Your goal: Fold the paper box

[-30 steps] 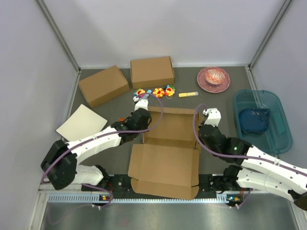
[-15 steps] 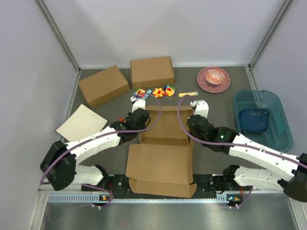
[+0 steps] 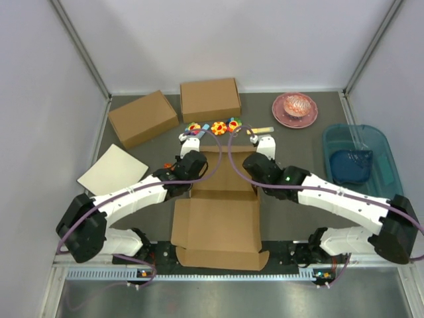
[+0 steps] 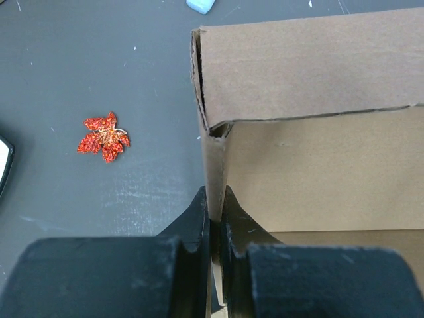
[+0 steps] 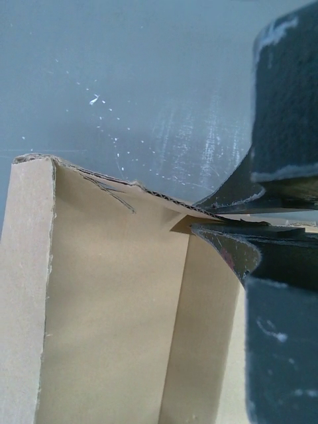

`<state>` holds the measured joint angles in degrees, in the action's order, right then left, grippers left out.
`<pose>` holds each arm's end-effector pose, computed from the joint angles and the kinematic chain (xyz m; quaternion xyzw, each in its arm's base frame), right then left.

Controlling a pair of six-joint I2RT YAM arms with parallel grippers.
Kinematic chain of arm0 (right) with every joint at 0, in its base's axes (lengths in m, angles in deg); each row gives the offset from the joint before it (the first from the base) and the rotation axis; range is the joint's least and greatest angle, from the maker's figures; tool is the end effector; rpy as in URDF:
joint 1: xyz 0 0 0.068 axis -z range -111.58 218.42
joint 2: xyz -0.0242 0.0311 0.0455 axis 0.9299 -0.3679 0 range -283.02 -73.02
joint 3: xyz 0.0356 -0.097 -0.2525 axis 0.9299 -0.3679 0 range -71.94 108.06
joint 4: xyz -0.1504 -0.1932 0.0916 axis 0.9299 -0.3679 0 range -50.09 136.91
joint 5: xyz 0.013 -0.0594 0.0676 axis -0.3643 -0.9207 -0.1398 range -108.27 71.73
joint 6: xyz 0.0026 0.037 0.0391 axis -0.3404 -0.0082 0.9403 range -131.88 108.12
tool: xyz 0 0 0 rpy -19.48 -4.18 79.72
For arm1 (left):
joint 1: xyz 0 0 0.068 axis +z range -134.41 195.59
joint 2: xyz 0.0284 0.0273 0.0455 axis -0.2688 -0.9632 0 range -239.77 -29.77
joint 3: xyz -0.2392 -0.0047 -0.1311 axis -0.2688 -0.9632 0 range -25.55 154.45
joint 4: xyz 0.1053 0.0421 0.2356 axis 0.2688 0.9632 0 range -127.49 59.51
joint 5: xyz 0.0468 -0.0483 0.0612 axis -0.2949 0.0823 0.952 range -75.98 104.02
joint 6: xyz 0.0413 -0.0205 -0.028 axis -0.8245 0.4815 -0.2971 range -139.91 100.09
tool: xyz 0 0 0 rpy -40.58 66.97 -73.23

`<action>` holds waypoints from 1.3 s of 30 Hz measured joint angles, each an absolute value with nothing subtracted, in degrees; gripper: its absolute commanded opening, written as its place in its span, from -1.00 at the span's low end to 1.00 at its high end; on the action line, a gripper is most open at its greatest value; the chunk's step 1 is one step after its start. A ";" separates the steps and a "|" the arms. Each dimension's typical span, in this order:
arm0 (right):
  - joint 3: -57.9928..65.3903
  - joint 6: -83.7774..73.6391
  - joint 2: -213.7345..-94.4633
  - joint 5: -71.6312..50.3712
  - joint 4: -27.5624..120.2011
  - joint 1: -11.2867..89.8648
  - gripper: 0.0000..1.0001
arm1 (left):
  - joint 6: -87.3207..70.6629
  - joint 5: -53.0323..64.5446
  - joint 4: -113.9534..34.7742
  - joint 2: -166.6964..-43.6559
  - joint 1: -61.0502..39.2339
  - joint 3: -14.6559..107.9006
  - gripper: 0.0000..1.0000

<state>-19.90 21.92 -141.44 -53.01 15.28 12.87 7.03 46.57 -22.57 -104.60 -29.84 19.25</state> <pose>0.1547 0.1897 0.2707 -0.0631 0.8952 0.0422 0.4391 0.2008 -0.1765 0.2240 0.0365 0.8924 -0.0082 0.4497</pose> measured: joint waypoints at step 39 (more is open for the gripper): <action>-16.21 19.14 -142.93 -60.23 11.23 3.97 0.35 | 6.92 47.49 -30.52 -104.07 -29.86 15.60 -1.00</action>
<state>-16.21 19.14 -142.93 -60.23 11.23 3.97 6.92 47.49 -30.52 -104.07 -29.86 15.60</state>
